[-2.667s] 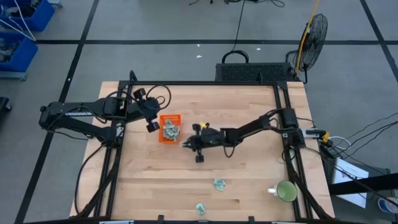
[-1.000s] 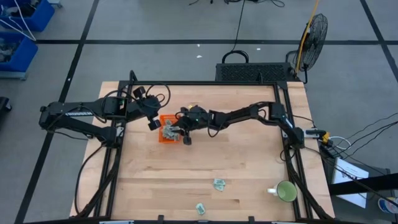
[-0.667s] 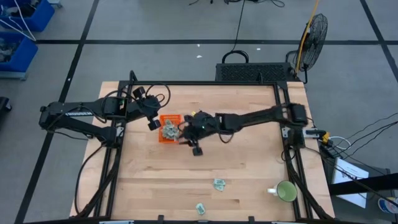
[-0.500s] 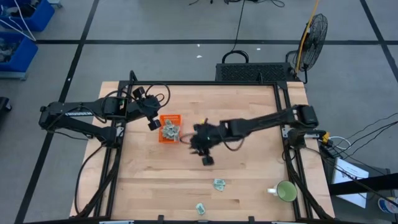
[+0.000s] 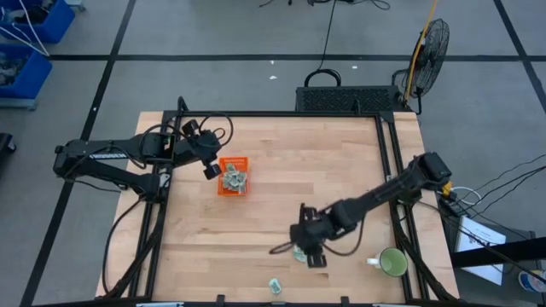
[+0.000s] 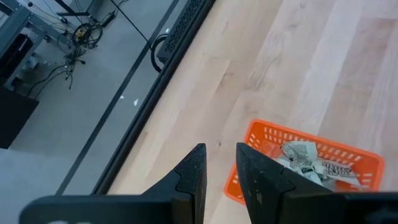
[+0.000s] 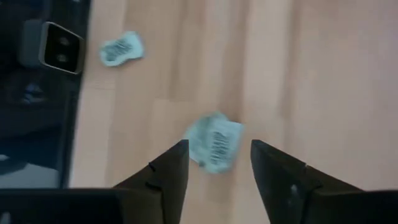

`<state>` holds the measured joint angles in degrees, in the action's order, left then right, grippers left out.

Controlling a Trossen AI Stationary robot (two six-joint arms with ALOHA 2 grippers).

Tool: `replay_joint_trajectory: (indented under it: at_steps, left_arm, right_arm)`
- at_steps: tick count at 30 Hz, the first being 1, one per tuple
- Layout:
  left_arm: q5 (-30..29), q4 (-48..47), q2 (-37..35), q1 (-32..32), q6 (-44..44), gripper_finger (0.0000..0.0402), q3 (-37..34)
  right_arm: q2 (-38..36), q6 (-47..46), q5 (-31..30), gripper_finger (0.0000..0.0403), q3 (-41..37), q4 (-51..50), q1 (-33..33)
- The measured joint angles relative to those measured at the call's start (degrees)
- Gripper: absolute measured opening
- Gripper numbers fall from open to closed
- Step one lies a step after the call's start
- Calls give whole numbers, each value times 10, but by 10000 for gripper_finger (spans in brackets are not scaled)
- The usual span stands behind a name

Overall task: Pick and place Stevia / Truvia into bins
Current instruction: Put the top green stevia packet into the orange bin

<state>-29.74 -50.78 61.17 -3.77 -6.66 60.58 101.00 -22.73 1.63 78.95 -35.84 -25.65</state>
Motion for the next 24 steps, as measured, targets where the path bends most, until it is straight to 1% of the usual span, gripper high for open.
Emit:
replay_joint_trajectory:
  at_steps: [4,6,9,11,14,17,21,24]
  left_arm:
    - [2,0,0,0,-16,93,0]
    - [7,0,0,0,-25,93,0]
    - [31,1,0,0,-26,93,0]
    - [50,1,0,0,-25,93,0]
    - [72,1,0,0,-26,93,0]
    - [77,1,0,0,-26,93,0]
    - [73,1,0,0,-25,93,0]
    - [73,1,0,0,-23,93,0]
  right_arm:
    - [0,-22,-8,187,-72,137,-23]
    - [1,-39,-44,190,-113,195,-31]
    - [1,-58,-83,191,-163,244,-40]
    - [1,-64,-97,191,-187,248,-45]
    - [1,-106,-98,189,-216,259,-46]
    - [1,-140,-81,188,-248,332,-44]
    - [0,-135,-75,188,-278,406,-47]
    - [0,-133,-79,188,-296,417,-46]
